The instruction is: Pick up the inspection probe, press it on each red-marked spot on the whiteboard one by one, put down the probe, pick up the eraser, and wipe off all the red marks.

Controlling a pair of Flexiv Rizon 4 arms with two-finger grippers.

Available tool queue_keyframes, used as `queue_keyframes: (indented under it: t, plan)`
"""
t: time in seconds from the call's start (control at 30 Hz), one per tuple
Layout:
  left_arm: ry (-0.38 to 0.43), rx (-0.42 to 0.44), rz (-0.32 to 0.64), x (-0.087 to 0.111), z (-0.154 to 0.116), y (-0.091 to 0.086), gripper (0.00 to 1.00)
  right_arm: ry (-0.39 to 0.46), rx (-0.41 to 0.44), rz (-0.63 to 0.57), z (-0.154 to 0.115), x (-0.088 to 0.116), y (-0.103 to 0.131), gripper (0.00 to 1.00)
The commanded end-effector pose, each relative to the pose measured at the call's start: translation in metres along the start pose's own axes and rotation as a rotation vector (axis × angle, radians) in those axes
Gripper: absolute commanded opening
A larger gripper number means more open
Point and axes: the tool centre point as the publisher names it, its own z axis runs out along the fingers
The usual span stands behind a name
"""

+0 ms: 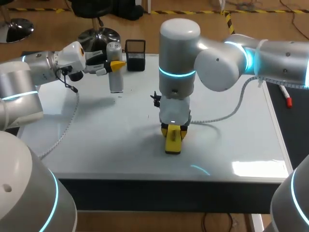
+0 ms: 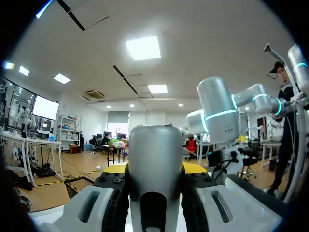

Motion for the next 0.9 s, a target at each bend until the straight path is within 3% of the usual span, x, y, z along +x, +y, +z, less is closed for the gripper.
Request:
queue_keyframes:
  t: [0.03, 0.57, 0.9]
  plan:
    - [-0.001, 0.001, 0.002, 0.000, 0.001, 0.000, 0.00, 0.003, 0.000, 0.003, 0.015, 0.012, -0.003, 0.00]
    - [-0.001, 0.001, 0.002, 0.000, 0.001, 0.000, 0.00, 0.030, 0.000, 0.033, 0.010, 0.033, -0.004, 0.00]
    - [-0.001, 0.001, 0.002, 0.000, 0.001, 0.000, 0.00, 0.043, 0.084, 0.044, -0.041, 0.041, -0.016, 0.00]
